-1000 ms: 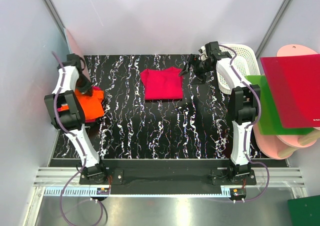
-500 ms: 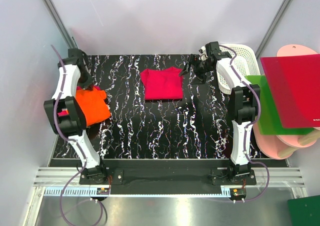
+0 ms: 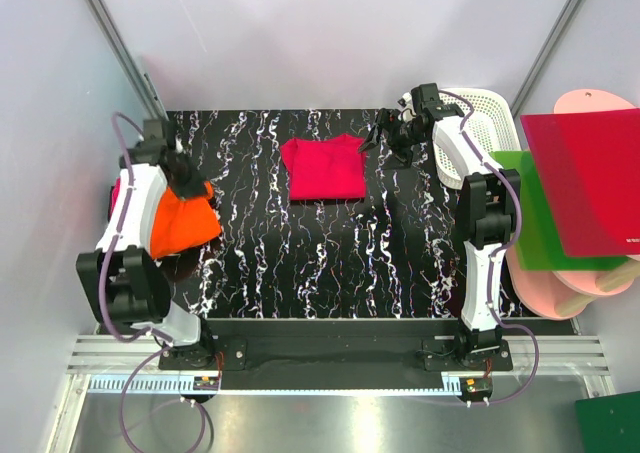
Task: Fold and stack the t-shirts
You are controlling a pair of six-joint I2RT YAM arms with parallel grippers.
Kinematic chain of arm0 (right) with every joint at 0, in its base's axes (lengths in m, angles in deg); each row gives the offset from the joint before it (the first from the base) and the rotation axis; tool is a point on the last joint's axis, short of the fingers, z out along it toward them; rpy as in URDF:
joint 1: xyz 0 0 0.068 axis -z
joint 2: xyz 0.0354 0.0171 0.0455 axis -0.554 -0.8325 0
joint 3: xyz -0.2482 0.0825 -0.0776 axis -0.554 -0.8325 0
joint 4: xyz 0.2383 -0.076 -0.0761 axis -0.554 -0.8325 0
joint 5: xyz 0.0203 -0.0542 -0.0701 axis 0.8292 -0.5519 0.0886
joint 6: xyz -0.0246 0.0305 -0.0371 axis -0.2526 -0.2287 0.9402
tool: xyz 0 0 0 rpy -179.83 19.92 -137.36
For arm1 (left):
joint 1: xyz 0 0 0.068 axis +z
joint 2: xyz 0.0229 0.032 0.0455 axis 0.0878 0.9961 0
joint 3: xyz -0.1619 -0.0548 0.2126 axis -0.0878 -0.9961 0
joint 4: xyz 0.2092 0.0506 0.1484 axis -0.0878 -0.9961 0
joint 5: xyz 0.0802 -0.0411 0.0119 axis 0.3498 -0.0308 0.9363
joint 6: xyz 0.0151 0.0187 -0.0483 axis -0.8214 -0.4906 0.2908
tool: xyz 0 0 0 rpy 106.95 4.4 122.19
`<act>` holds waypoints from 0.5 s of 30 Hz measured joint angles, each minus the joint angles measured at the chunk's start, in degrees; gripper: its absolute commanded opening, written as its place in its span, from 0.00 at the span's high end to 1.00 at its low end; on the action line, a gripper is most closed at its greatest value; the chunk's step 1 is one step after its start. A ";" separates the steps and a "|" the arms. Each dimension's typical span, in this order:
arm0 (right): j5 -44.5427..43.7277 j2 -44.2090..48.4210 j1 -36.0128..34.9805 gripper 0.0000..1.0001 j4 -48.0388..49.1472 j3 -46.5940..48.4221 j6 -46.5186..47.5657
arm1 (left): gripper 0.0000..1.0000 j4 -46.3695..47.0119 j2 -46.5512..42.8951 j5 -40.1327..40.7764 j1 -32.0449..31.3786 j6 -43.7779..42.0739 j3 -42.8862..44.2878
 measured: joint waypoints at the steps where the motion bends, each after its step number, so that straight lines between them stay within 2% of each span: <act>1: 0.02 -0.02 0.00 0.00 0.00 0.00 0.00 | 1.00 0.90 0.39 -3.56 0.37 -0.20 -3.45; 4: 0.04 -0.11 0.00 0.00 0.00 0.00 0.00 | 1.00 3.28 1.46 -13.94 1.14 -0.20 -12.85; 7: 0.04 -0.17 0.00 0.00 0.00 0.00 0.00 | 1.00 4.63 1.70 -21.14 1.86 0.24 -18.49; 10: 0.04 -0.20 0.00 0.00 0.00 0.00 0.00 | 1.00 5.11 1.68 -23.41 2.84 0.39 -19.69; 15: 0.09 -0.20 0.00 0.00 0.00 0.00 0.00 | 1.00 3.15 1.68 -21.94 3.96 -0.76 -19.67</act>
